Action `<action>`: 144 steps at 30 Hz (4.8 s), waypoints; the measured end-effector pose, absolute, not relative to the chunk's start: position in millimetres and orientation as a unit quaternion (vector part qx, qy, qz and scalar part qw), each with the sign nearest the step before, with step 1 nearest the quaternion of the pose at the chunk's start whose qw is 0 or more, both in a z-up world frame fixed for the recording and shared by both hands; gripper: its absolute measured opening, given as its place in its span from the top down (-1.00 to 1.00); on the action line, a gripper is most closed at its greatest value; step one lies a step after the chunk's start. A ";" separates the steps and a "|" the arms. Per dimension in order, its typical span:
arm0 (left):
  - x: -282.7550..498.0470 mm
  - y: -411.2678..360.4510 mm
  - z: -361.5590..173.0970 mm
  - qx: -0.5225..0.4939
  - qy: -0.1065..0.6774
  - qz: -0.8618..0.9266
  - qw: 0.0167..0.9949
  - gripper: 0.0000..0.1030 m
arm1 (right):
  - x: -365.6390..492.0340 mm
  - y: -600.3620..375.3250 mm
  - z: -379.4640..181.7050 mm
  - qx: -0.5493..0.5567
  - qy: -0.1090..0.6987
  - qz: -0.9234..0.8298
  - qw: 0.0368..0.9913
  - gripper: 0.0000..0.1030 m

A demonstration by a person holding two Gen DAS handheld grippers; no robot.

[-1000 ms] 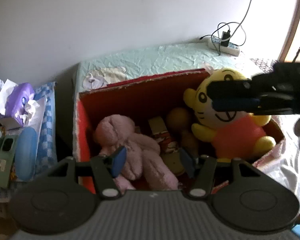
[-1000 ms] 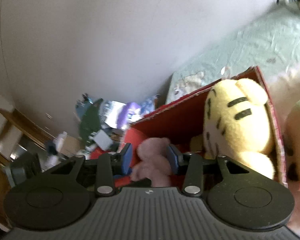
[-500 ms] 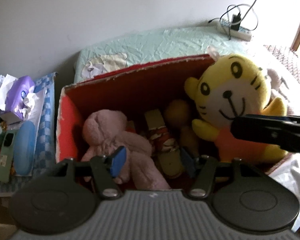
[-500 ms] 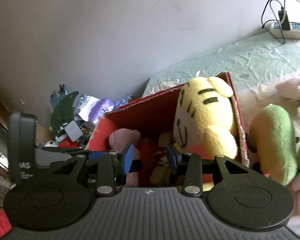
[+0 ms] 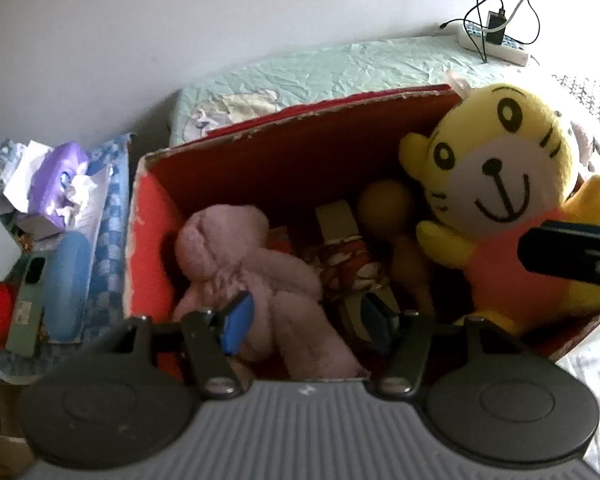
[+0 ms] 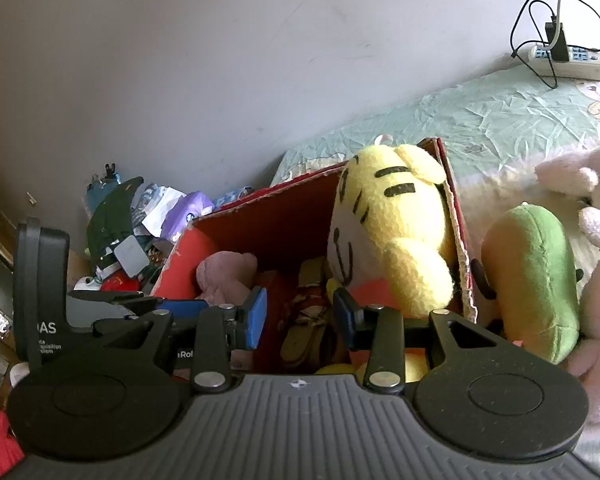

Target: Organize objects

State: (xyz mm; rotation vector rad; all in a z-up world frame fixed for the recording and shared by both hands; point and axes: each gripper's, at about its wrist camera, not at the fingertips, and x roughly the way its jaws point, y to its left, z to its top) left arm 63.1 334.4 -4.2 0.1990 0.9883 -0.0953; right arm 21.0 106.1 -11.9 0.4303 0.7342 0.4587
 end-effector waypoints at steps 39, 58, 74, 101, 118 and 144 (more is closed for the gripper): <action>-4.0 154.9 67.7 0.078 0.333 -0.122 0.932 -0.39 | -24.1 -97.6 -20.1 0.202 0.309 0.234 0.899 0.21; 24.5 45.2 -29.9 0.047 0.446 -0.128 0.885 -0.29 | 18.9 -176.6 -86.6 0.255 0.382 0.218 0.861 0.33; 25.6 3.7 -35.6 0.046 0.443 -0.224 0.867 -0.32 | 23.2 -226.7 -109.7 0.336 0.372 0.171 0.848 0.33; 33.5 -0.3 -45.6 0.015 0.460 -0.304 0.834 -0.28 | 21.8 -243.0 -117.9 0.429 0.364 0.174 0.809 0.31; 33.5 -7.4 -53.5 0.019 0.474 -0.293 0.830 -0.34 | 4.9 -251.4 -131.1 0.438 0.383 0.172 0.795 0.13; -7.3 -9.7 -19.6 0.026 0.444 -0.263 0.856 -0.28 | -25.5 -223.9 -69.3 0.405 0.364 0.272 0.793 0.29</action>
